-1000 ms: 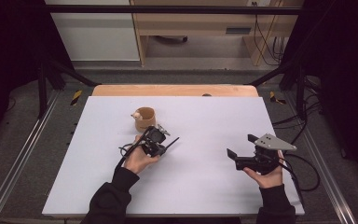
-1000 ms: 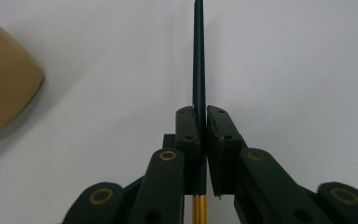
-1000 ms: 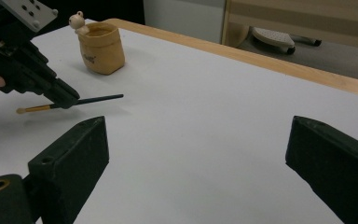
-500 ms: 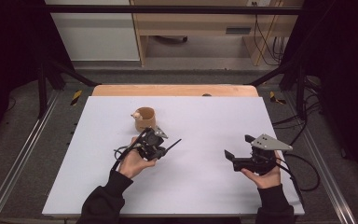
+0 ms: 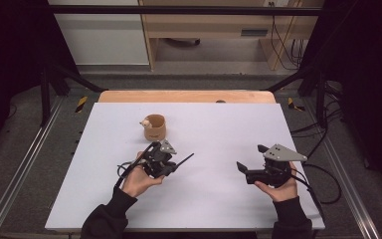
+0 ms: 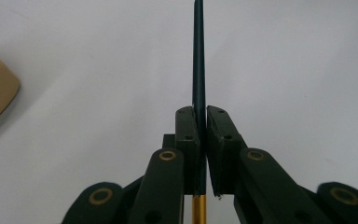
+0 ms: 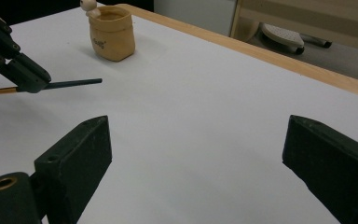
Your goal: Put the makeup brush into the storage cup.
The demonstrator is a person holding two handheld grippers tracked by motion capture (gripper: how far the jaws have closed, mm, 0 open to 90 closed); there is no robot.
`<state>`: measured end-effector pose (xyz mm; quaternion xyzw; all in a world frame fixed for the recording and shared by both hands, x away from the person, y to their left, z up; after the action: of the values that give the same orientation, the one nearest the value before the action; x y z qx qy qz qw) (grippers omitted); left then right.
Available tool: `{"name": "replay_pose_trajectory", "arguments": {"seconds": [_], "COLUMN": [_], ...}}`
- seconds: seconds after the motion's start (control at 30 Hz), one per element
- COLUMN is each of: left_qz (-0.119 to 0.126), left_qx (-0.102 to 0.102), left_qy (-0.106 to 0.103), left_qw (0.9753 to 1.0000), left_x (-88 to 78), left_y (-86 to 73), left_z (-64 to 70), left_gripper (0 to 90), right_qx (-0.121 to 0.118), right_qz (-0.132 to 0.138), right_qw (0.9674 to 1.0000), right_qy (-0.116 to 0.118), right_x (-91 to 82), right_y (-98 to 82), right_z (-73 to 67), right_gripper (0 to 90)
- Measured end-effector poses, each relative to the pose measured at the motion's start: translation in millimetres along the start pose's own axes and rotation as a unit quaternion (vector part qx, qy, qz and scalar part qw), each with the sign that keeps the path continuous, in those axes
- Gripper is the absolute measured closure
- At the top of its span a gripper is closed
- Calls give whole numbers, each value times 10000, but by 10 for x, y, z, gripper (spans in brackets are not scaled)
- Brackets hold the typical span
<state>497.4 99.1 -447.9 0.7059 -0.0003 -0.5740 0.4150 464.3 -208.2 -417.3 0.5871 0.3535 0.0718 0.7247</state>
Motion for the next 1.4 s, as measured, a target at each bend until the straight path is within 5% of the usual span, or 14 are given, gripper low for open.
{"name": "replay_pose_trajectory", "arguments": {"seconds": [0.7,1.07,1.4], "left_qz": [480,455,204], "left_qx": [-35,96,432], "left_qy": [-150,-307,-373], "left_qw": [9987,9984,9982], "left_x": [-108,-108,-83], "left_y": [-115,-146,-133], "left_z": [122,177,220], "left_gripper": [830,830,830], "right_qx": [-269,-443,-1015], "right_qz": [-91,-99,-369], "right_qw": [9994,9972,9916], "right_qy": [204,589,712], "right_x": [108,164,276], "right_y": [-10,21,-4], "right_z": [-152,-336,-491], "right_gripper": [107,167,205]}}
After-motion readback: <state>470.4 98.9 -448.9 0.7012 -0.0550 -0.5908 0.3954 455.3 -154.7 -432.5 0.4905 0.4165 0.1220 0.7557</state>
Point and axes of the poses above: each handheld gripper's, and its own axes: x roughly forward along the jaws, y roughly out of its top, z roughly to its right, the point moved 4 cm from there along x, roughly forward along the jaws, and after that the axes turned 1 degree about -x, right-handed, at the moved point
